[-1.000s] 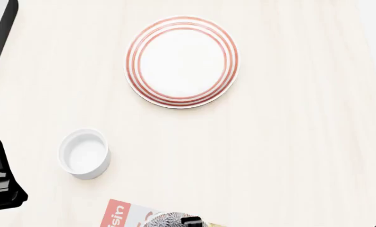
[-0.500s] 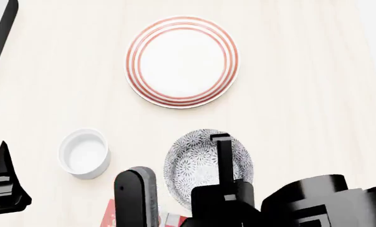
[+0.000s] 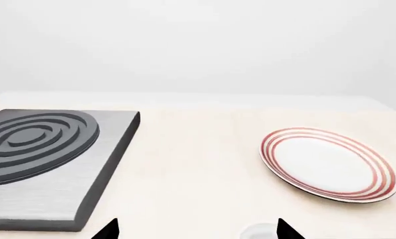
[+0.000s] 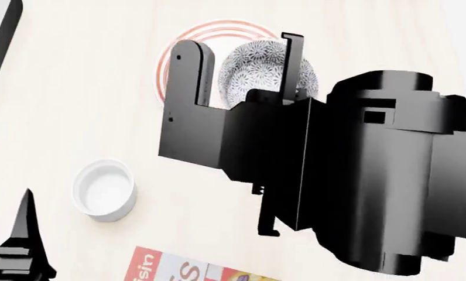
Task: Pick the akita bowl on the cookies box and place it on the plate.
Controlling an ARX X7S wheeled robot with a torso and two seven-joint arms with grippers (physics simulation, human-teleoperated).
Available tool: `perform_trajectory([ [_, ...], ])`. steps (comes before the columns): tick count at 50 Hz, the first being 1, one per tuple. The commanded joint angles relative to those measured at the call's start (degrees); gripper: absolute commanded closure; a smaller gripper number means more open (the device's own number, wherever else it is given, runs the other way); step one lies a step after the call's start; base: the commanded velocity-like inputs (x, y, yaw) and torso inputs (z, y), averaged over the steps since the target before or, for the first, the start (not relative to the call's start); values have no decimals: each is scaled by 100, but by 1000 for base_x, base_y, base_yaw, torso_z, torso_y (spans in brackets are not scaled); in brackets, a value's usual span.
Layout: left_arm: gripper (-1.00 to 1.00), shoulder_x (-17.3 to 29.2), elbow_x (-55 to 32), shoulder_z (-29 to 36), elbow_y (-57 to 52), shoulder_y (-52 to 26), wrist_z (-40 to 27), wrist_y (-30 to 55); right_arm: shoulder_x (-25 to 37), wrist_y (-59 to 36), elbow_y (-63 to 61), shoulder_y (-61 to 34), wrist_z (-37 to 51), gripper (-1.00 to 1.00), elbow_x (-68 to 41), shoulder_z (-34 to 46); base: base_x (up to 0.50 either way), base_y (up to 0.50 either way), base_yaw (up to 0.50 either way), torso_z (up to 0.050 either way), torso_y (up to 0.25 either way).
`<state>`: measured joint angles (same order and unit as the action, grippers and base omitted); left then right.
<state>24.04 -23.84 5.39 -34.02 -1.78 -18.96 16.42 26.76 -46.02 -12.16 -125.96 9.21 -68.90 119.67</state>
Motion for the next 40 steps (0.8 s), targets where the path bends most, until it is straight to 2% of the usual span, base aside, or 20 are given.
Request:
perform_trajectory([
  [1, -100, 59, 2, 48, -11, 168, 212, -315, -383, 402, 1589, 422, -481, 100, 611, -217, 0, 0, 0, 0, 0],
  [14, -100, 123, -134, 9, -96, 279, 357, -487, -1038, 1139, 3433, 1115, -796, 100, 1028, -467, 0, 0, 0, 0, 0],
  [17, -100, 147, -151, 7, -86, 350, 562, -774, -1149, 1244, 3725, 1210, -845, 100, 1079, -511, 0, 0, 0, 0, 0],
  [34, -100, 178, -387, -167, -250, 407, 568, -916, -2195, 2000, 5915, 2042, -1275, 100, 1525, -609, 0, 0, 0, 0, 0],
  [40, -100, 180, -463, -194, -245, 410, 577, -937, -2290, 2157, 5967, 2224, -1267, 100, 1589, -633, 0, 0, 0, 0, 0],
])
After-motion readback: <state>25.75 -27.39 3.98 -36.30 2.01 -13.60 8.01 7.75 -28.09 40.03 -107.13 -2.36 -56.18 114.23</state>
